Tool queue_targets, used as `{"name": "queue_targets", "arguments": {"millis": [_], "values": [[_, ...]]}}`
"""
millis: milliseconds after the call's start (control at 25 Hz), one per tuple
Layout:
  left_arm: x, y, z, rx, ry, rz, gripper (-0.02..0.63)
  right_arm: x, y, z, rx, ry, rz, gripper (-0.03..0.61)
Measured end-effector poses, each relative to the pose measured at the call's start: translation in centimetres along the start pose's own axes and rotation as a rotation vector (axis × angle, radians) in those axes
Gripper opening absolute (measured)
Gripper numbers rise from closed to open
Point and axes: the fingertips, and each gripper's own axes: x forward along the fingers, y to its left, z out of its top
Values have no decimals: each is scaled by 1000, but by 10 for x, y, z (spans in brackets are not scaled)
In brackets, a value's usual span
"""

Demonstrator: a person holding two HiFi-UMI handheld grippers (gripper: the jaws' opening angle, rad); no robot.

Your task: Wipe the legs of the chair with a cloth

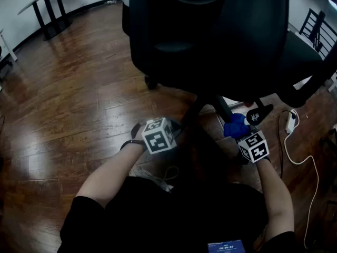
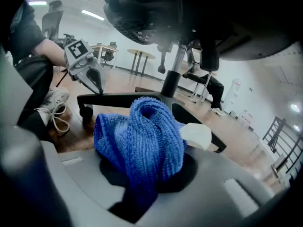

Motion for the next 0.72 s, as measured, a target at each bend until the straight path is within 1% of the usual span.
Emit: {"name": "queue_targets", "arguments": {"millis": [200,240,320,400,480,520,640,720], "values": [[6,0,14,37,-29,-17,2,48,-24,67,-120,-78,-128,78],[7,0,14,39,-25,-10,2,53,-26,74,-137,-87,-137,78],[9,1,12,46,-5,11,2,56,-25,78,-151,-96,-121,78],[10,2,10,52,14,28,1,48,-18,67,-146,-87,-72,78],[9,1,12,44,19,30,1,30,-10,44,-120,-68,-20,78],[8,0,13,40,22,28,2,17,-6,28,-90,-60,9,78],[6,0,12,42,42,27,0,-28,3,-26,65,-48,97,77],[6,0,11,44,52,28,0,-56,7,-61,155,-40,108,77]]}}
